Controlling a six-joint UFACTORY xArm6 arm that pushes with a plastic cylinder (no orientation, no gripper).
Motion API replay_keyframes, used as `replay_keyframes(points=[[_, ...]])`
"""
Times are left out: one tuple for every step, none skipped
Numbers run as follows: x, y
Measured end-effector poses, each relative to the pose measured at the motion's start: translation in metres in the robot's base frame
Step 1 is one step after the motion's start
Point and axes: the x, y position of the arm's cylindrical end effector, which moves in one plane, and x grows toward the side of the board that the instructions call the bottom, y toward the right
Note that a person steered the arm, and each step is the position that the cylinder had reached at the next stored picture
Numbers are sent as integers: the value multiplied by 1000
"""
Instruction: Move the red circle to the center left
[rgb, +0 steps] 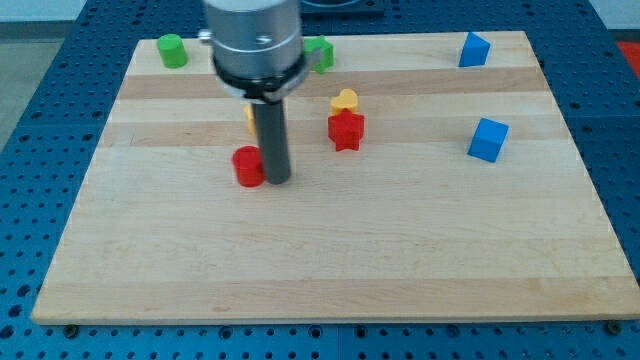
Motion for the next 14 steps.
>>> replay_keyframes(points=[[0,-42],[-4,-63],[-9,-85],[-16,-102],[-22,-118],[-23,-108],[-37,-94],[-48,-101],[-48,-139],[-48,-149],[-48,-133],[-49,-93],[-72,-90],[-111,-117]])
